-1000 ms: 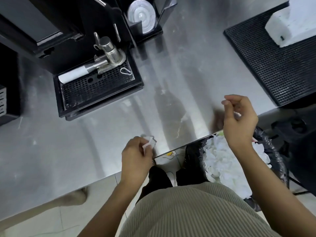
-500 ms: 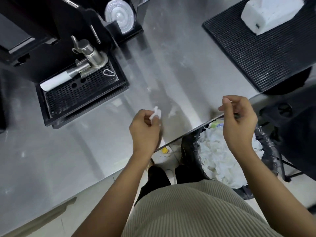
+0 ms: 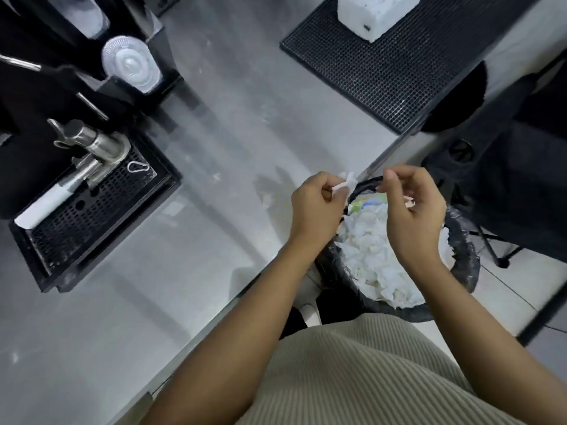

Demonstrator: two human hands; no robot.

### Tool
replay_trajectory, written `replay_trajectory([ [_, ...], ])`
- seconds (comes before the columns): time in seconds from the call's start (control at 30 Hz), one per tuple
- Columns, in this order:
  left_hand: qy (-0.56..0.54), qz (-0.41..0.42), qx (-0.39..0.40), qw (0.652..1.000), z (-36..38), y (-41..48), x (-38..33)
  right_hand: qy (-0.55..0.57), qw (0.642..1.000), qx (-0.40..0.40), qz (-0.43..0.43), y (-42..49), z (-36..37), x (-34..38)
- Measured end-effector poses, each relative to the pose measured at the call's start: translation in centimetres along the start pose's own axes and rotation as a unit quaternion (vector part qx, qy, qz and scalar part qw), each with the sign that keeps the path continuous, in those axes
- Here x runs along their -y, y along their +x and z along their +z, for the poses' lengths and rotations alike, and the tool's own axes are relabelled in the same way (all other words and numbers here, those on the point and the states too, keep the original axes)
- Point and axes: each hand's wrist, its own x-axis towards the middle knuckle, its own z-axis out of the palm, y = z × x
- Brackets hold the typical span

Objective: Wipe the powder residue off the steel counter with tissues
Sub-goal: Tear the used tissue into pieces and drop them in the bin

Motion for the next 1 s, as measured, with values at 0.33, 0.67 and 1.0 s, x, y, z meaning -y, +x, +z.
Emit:
replay_trajectory([
  [0.33,0.126,-0.094,-0.249,0.956,-13.5,-0.4,9.0,-0.003,0.999,-0.043,0.032,-1.1,-1.1,-1.4],
  [0.67,0.119,0.146,-0.014,0.982,0.0,0.3,1.6,-0.001,0.999,-0.045,0.028,-2.0,0.4,-0.9],
  [1.0,0.097,-0.056,-0.334,0.936,-16.2,-1.9,10.1,-0.022,0.997,-0.004,-0.076,-3.6,7.5,-0.4],
])
